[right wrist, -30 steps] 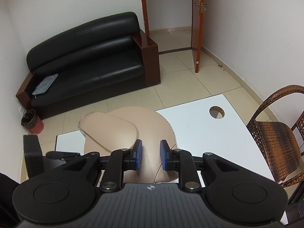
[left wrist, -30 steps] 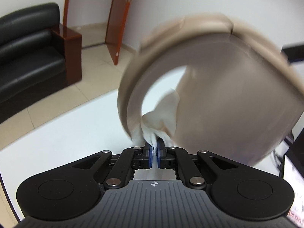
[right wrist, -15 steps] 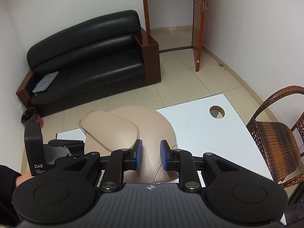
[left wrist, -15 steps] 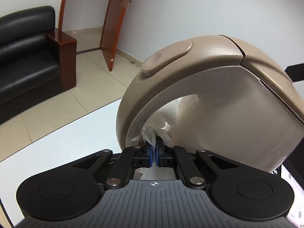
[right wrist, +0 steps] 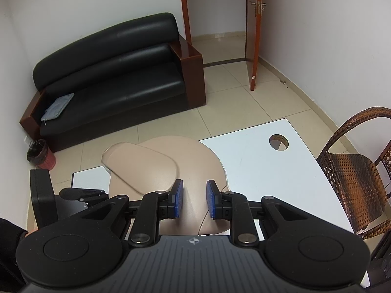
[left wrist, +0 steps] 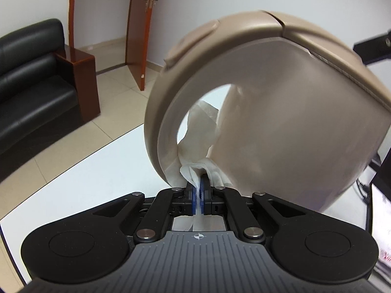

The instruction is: Clean container

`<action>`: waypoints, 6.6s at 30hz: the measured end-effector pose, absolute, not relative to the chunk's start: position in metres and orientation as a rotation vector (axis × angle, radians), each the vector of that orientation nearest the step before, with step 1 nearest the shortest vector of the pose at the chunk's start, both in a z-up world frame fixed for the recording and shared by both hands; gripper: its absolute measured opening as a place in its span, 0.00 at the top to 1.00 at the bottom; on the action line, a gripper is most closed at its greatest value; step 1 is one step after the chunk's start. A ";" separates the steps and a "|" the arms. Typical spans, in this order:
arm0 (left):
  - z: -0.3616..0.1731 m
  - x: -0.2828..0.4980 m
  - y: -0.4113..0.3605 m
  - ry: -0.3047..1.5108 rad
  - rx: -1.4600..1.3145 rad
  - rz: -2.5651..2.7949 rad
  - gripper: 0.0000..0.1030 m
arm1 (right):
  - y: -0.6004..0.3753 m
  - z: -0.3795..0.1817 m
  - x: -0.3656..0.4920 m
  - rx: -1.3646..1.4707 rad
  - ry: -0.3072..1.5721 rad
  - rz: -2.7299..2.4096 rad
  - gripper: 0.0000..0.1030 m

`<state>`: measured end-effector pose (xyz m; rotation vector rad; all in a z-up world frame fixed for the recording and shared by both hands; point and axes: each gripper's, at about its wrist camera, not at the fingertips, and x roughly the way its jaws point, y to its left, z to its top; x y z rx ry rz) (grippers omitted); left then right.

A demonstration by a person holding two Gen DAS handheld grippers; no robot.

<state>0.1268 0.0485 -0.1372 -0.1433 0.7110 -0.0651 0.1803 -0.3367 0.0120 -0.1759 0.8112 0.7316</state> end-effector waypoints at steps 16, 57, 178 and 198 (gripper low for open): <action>-0.102 0.130 0.059 0.579 -0.212 -0.084 0.97 | -0.336 0.013 0.178 -0.183 0.813 0.726 0.77; -0.149 0.140 0.049 0.689 -0.092 -0.070 0.98 | -0.337 0.014 0.185 -0.180 0.810 0.730 0.77; -0.128 0.095 -0.040 0.366 1.201 -0.178 0.95 | -0.341 0.009 0.174 -0.136 0.782 0.724 0.77; -0.098 0.102 -0.073 0.421 1.186 -0.161 0.94 | -0.350 0.004 0.176 -0.087 0.761 0.732 0.78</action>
